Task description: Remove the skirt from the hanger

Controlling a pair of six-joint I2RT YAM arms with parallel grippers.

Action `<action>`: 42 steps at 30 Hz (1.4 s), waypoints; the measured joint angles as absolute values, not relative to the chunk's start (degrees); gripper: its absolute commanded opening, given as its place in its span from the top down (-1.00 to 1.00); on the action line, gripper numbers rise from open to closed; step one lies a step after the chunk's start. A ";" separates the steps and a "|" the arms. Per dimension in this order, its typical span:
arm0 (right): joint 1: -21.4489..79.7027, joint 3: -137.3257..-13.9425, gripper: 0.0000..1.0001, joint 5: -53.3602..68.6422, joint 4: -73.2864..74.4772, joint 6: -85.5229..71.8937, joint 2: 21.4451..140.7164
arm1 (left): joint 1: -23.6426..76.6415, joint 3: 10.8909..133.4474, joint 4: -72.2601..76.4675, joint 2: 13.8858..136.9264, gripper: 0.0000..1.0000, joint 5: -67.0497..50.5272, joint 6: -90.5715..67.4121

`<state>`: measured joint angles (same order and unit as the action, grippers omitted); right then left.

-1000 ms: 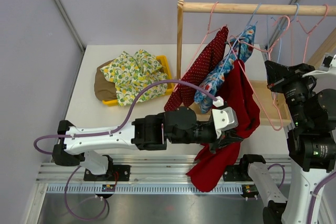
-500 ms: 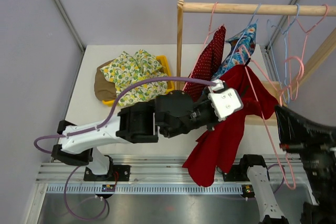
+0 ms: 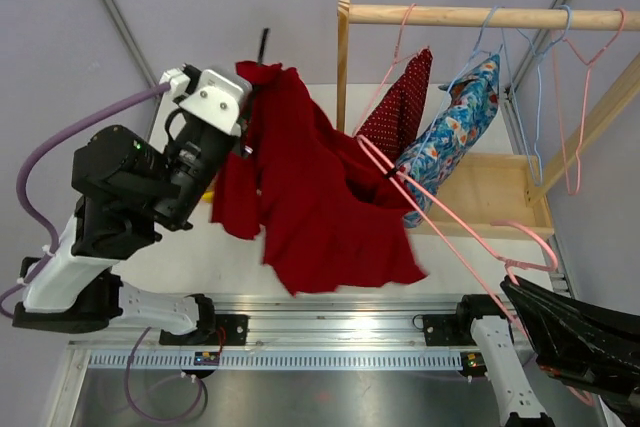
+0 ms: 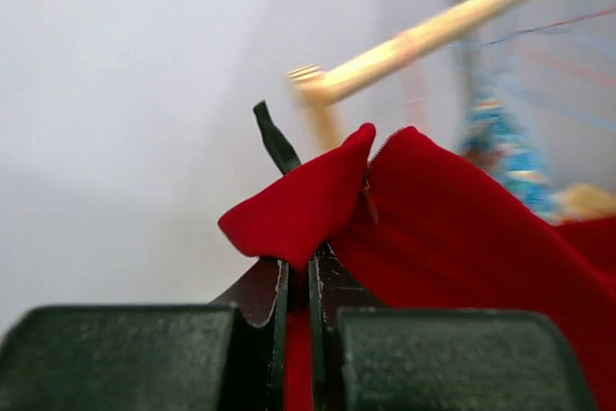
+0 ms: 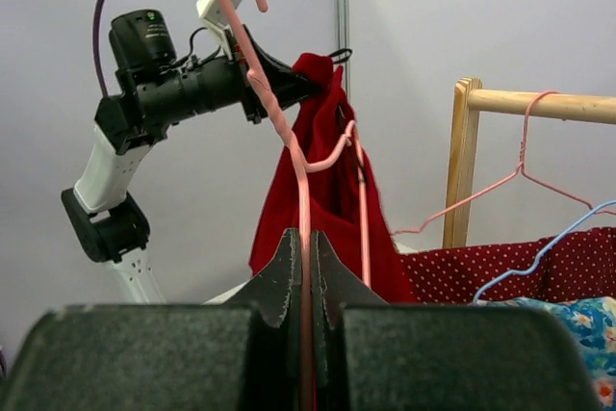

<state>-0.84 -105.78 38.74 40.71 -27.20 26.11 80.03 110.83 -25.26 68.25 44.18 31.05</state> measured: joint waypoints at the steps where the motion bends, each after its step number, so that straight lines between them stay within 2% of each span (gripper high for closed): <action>1: -0.21 -105.80 1.00 39.00 40.95 -26.55 26.37 | 77.06 110.43 -25.26 67.72 1.00 44.97 31.33; 6: 3.14 -105.43 1.00 36.36 44.82 -22.15 27.75 | 58.89 110.54 -26.87 68.29 1.00 42.17 30.20; 10: 3.99 -104.44 1.00 30.13 46.22 -18.81 28.60 | 41.67 116.97 -29.45 74.54 1.00 37.76 27.22; 15: 4.12 -103.88 1.00 22.83 48.12 -16.12 29.26 | 28.80 125.03 -31.11 84.20 1.00 31.66 22.13; 20: 5.04 -105.51 1.00 16.08 49.84 -13.61 30.70 | 20.12 132.44 -31.81 95.04 1.00 25.69 16.10; 23: 6.13 -106.24 1.00 12.38 50.13 -12.05 31.31 | 16.58 128.20 -31.42 96.97 1.00 22.46 12.16; 27: 6.66 -105.91 1.00 8.32 50.68 -10.59 31.44 | 15.40 112.62 -27.86 94.45 1.00 21.32 7.79; 28: 6.66 -105.49 1.00 7.60 50.65 -10.37 31.44 | 15.46 107.90 -26.55 93.45 0.93 21.08 6.61; 29: 6.66 -104.90 1.00 6.76 50.46 -10.22 31.46 | 15.53 103.22 -26.28 92.42 0.67 20.97 5.28; 30: 6.66 -104.20 1.00 6.26 50.28 -10.15 31.51 | 15.68 98.80 -25.67 91.57 0.25 20.88 3.90; 31: 6.66 -103.37 1.00 5.54 50.17 -10.07 31.66 | 15.79 94.00 -24.53 90.45 -0.63 20.82 2.24; 32: 6.66 -102.63 1.00 5.02 50.04 -10.04 32.03 | 15.84 90.80 -24.77 89.71 -0.97 20.71 1.19; 35: 6.70 -100.51 1.00 3.29 48.25 -10.02 34.06 | 15.79 83.33 -26.26 87.92 -0.98 20.49 -3.84; 42: 6.72 -98.32 1.00 -3.79 43.75 -10.02 42.19 | 15.79 76.42 -28.58 80.75 -0.98 19.59 -8.10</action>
